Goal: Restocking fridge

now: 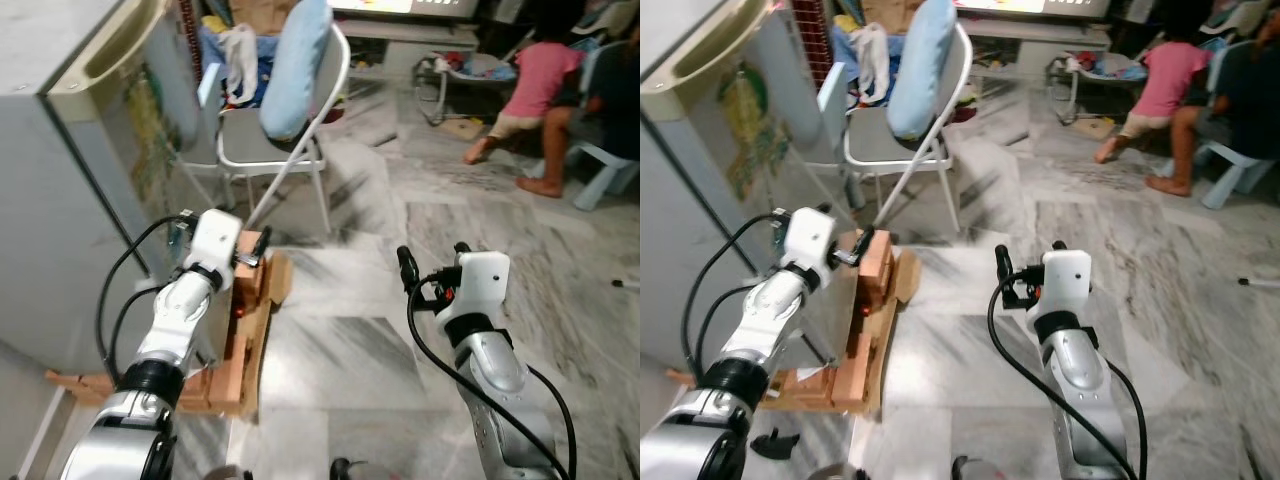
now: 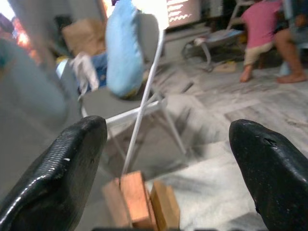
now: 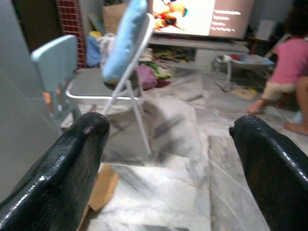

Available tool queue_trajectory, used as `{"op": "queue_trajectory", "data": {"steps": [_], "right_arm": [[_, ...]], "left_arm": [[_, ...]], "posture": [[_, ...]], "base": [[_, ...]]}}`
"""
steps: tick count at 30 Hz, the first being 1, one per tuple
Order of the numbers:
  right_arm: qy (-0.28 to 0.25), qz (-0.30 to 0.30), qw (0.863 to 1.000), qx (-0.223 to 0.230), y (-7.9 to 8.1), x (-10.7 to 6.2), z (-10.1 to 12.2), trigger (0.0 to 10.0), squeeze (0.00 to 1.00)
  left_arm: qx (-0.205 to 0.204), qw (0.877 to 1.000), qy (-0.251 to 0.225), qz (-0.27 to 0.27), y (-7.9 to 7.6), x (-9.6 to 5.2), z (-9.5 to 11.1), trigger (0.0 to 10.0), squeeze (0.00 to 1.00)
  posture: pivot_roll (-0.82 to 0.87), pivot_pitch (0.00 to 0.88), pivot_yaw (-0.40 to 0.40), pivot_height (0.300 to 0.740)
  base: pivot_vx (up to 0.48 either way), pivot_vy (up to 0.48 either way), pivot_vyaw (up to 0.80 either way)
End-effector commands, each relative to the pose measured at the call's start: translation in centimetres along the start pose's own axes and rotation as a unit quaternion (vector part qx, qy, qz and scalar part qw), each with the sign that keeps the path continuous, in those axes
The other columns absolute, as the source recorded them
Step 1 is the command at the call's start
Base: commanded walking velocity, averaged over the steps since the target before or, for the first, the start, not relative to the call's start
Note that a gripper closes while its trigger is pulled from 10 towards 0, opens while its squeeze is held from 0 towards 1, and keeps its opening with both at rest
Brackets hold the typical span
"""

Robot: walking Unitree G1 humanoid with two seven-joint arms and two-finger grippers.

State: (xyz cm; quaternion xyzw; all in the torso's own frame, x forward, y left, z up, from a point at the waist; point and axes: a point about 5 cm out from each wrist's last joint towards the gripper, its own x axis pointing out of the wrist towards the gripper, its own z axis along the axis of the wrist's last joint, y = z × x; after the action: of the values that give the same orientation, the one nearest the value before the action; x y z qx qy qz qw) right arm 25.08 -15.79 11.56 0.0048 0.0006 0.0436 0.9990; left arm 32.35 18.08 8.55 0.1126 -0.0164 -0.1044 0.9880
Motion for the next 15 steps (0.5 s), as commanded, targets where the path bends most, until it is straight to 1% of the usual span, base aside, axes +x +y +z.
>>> {"op": "queue_trajectory", "data": {"steps": [1, 4, 5, 6, 7, 8, 9, 11, 13, 14, 15], "right_arm": [[0.006, -0.012, 1.000, -0.002, -0.6, -0.8, 0.0, 10.0, 0.00], [0.026, -0.029, 0.999, -0.013, -1.5, -1.9, -0.6, 10.0, 0.00], [0.041, -0.035, 0.998, -0.023, -1.9, -2.3, -1.0, 10.0, 0.00], [0.067, -0.039, 0.997, -0.031, -2.4, -2.9, -1.6, 10.0, 0.00], [0.113, -0.046, 0.992, -0.024, -2.9, -3.9, -2.9, 10.0, 0.00], [0.143, -0.048, 0.988, -0.013, -3.2, -4.4, -3.8, 10.0, 0.00], [0.143, -0.048, 0.988, -0.013, -3.2, -4.4, -3.8, 10.0, 0.00], [0.172, -0.049, 0.984, 0.000, -3.5, -4.9, -4.6, 10.0, 0.00], [0.190, -0.049, 0.980, 0.009, -3.7, -5.0, -5.0, 10.0, 0.00], [0.216, -0.034, 0.976, 0.000, -3.5, -5.1, -5.5, 10.0, 0.00], [0.230, -0.020, 0.973, -0.006, -3.3, -5.3, -5.8, 10.0, 0.00]], "left_arm": [[-0.013, 0.998, -0.013, 0.054, 1.7, -1.2, 0.3, 10.0, 0.00], [-0.024, 0.995, -0.015, 0.093, 2.4, -2.9, 0.3, 10.0, 0.00], [-0.028, 0.995, -0.018, 0.097, 2.4, -3.3, 0.4, 10.0, 0.00], [-0.029, 0.994, -0.020, 0.101, 2.4, -3.8, 0.6, 10.0, 0.00], [-0.027, 0.993, -0.021, 0.109, 2.4, -4.4, 0.8, 10.0, 0.00], [-0.028, 0.993, -0.020, 0.114, 2.4, -4.8, 0.9, 10.0, 0.00], [-0.028, 0.993, -0.020, 0.114, 2.4, -4.8, 0.9, 10.0, 0.00], [-0.028, 0.992, -0.016, 0.120, 2.4, -5.2, 0.9, 10.0, 0.00], [-0.022, 0.991, -0.006, 0.132, 2.7, -5.6, 0.6, 10.0, 0.00], [-0.018, 0.987, 0.004, 0.160, 3.5, -5.7, 0.4, 10.0, 0.00], [-0.025, 0.984, 0.013, 0.175, 4.0, -5.7, 0.3, 10.0, 0.00]], "posture": [[-0.02, 0.009, -0.008, 0.740], [-0.01, 0.009, -0.015, 0.740], [-0.01, 0.010, -0.018, 0.740], [0.00, 0.013, -0.022, 0.740], [0.00, 0.016, -0.027, 0.740], [0.01, 0.016, -0.028, 0.740], [0.01, 0.016, -0.028, 0.740], [0.01, 0.017, -0.029, 0.740], [0.01, 0.014, -0.033, 0.740], [0.01, 0.012, -0.033, 0.740], [0.01, 0.011, -0.033, 0.740]], "base": [[0.000, 0.000, -0.80], [0.000, 0.000, -0.80], [0.000, 0.000, -0.80], [0.000, 0.000, -0.63], [0.000, 0.000, 0.00], [0.000, 0.000, 0.00], [0.000, 0.000, 0.00], [0.000, 0.000, 0.00], [0.000, 0.000, 0.00], [0.000, 0.000, 0.00], [0.000, 0.000, 0.00]]}}
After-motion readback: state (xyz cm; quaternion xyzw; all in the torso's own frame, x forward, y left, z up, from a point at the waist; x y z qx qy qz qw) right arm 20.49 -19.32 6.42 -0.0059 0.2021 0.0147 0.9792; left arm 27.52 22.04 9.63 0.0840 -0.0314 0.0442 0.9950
